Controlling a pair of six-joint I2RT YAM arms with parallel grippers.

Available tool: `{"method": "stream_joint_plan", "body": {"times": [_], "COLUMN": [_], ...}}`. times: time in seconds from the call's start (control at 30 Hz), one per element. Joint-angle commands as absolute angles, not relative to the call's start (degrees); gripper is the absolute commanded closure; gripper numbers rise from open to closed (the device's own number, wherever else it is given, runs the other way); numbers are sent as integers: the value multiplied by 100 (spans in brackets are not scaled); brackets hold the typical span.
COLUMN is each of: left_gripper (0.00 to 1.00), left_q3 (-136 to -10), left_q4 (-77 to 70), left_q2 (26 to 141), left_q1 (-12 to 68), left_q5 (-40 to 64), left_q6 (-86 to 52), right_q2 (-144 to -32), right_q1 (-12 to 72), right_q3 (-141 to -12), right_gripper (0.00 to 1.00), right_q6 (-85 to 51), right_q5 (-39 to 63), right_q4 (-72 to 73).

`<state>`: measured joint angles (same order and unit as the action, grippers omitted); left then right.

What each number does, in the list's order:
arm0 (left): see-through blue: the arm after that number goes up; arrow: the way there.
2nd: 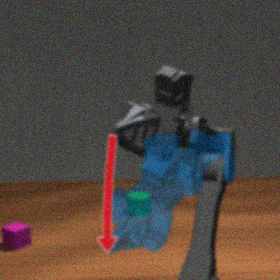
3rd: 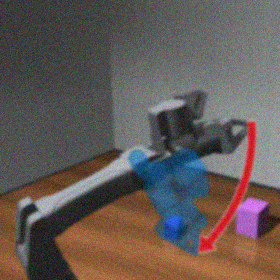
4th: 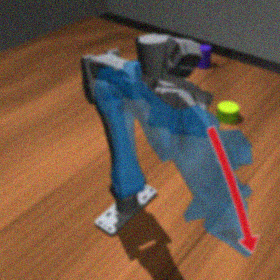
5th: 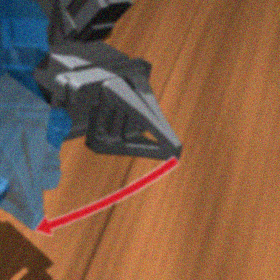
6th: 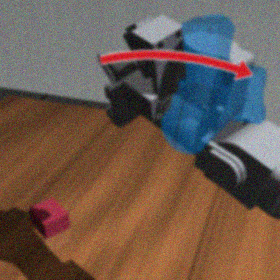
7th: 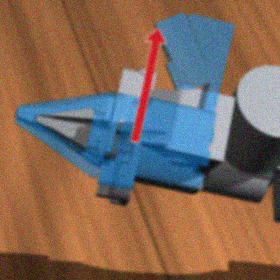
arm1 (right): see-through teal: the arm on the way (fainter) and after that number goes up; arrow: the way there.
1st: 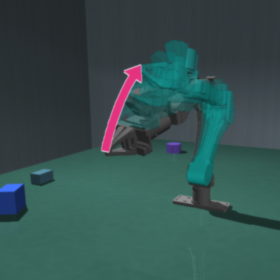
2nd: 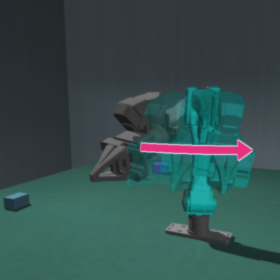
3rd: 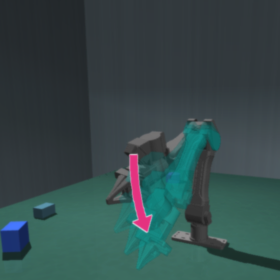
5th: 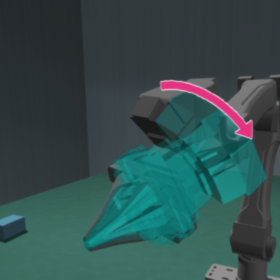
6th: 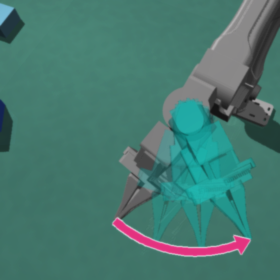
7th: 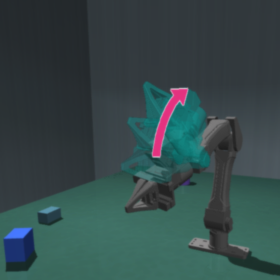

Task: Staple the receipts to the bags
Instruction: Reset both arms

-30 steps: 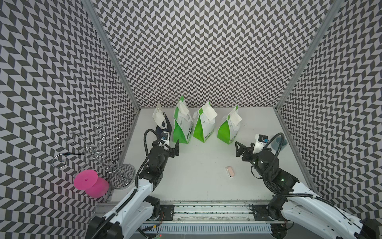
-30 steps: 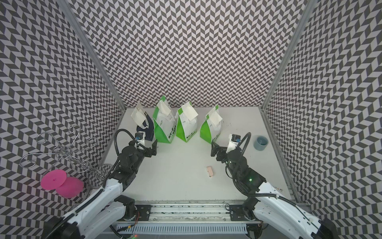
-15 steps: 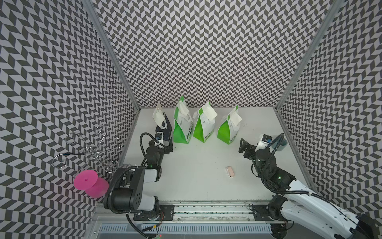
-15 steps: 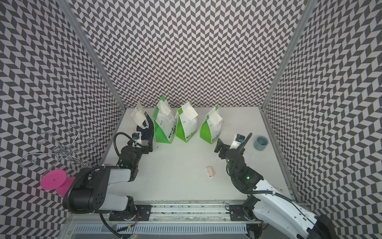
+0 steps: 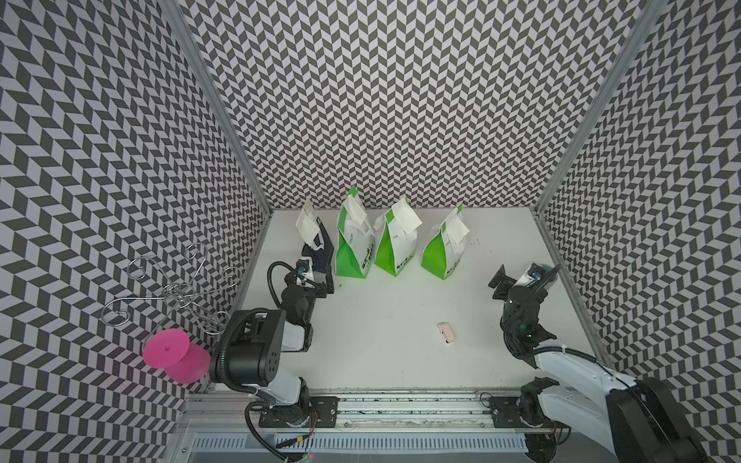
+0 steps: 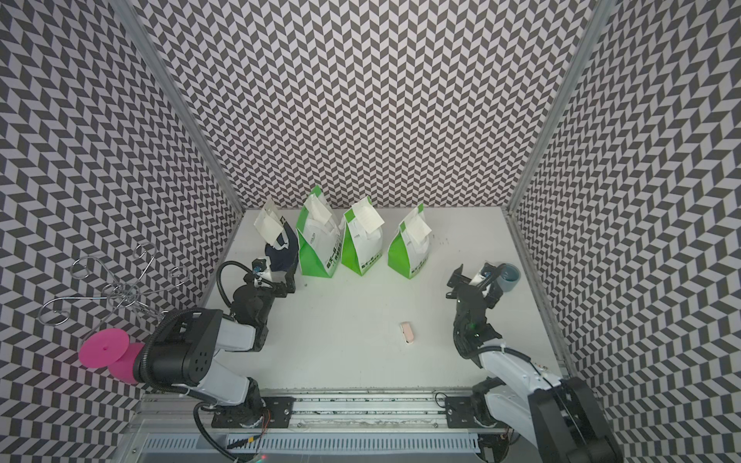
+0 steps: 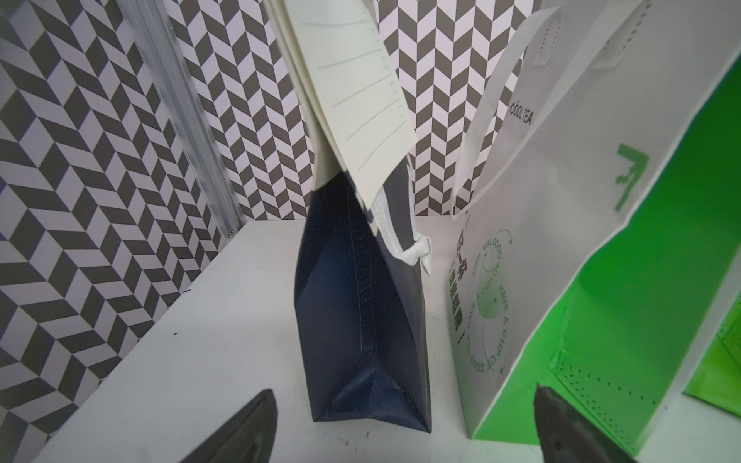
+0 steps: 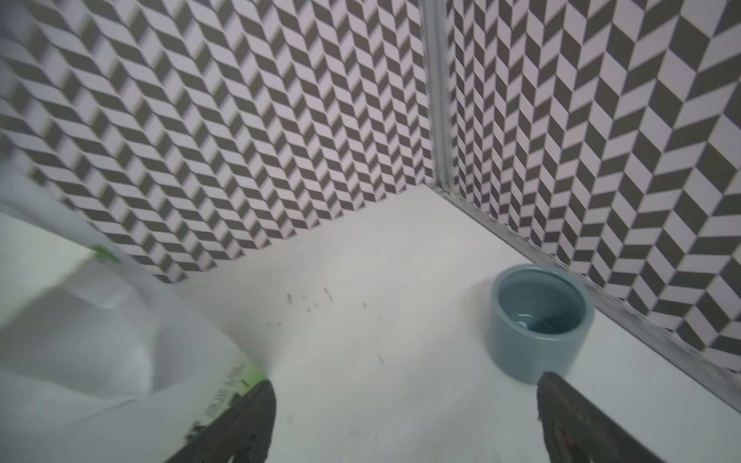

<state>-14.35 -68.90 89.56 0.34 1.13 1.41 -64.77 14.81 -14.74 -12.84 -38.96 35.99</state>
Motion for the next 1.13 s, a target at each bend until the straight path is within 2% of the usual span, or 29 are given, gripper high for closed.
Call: {"method": "stream_joint_plan", "body": {"times": [0.0,0.1,0.27,0.37,0.43,0.47,0.53,0.67,0.83,1.1], "left_gripper": [0,0,0,0,0,0,0,0,0,0], "left_q3": [-1490,-1507,-1503,-1503,-1504,-1503,-1502,-1503,-1527,-1539], "left_q4": [-7125,-7076,-7083,-7085,-7087,-7093,-7094,-7084,-7073,-7047], "left_q2": [8927,8911,8920,8920,8921,8912,8908,8917,8930,8939], "left_q1": [53,52,53,43,34,22,9,9,26,35], "left_q5": [-35,-45,-36,-27,-14,12,46,53,26,0], "left_q6": [53,52,47,44,44,36,23,35,39,52], "right_q2": [-7078,-7733,-8783,-8684,-9029,-9079,-8797,-9056,-8829,-8895], "right_q1": [1244,1092,792,420,409,449,448,437,437,439], "right_q3": [-1319,-1122,-1477,-1592,-1108,-1174,-1559,-1319,-1459,-1397], "right_gripper": [0,0,1,1,1,1,1,1,1,1], "right_q6": [-463,90,65,-140,-39,-25,-110,-66,-141,-122], "right_q5": [-3544,-2923,-2142,-1309,-1225,-1323,-1331,-1343,-1345,-1345], "right_q4": [5377,6647,7432,6697,8048,8133,6897,8000,7226,7494]}}
